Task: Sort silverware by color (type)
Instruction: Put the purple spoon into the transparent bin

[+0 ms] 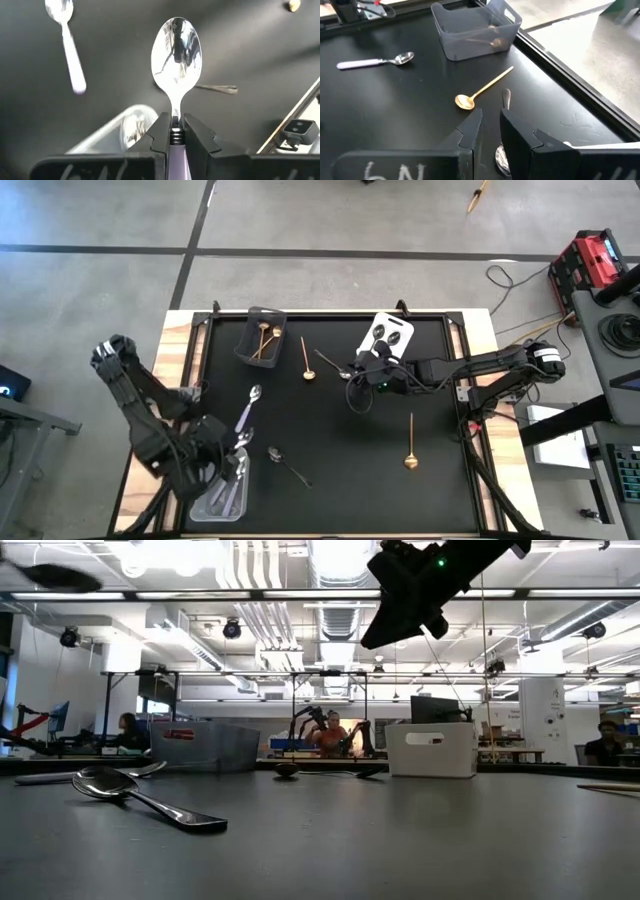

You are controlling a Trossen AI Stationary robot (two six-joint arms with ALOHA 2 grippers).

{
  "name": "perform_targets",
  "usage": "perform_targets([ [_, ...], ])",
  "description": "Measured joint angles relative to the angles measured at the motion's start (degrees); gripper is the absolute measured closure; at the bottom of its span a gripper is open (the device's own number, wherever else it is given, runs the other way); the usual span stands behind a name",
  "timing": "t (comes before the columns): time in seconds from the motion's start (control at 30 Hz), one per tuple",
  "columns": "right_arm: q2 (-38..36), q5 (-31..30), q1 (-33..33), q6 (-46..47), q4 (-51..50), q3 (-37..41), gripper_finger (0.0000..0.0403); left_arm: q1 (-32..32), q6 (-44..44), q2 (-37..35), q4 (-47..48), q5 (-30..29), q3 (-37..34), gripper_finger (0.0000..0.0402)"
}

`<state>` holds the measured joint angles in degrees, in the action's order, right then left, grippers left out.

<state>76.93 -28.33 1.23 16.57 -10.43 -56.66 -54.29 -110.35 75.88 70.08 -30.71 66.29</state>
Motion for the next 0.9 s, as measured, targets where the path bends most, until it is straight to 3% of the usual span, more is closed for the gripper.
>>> perform_targets([
  [0.23, 0.0, 0.0, 0.0, -0.1, 1.0, 0.0, 0.0343, -6.1, -11.2, 3.9, -0.1, 3.6, -0.8, 0.0384],
  [0.53, 0.0, 0.0, 0.0, -1.2, 3.5, 0.0, 0.0343, -7.7, -13.4, 8.9, -1.6, 14.5, -0.3, 0.0383],
  [0.9, 0.0, 0.0, 0.0, -1.2, 3.5, 0.0, 0.0343, -7.6, -15.9, 9.6, -2.2, 19.3, -0.3, 0.0383],
])
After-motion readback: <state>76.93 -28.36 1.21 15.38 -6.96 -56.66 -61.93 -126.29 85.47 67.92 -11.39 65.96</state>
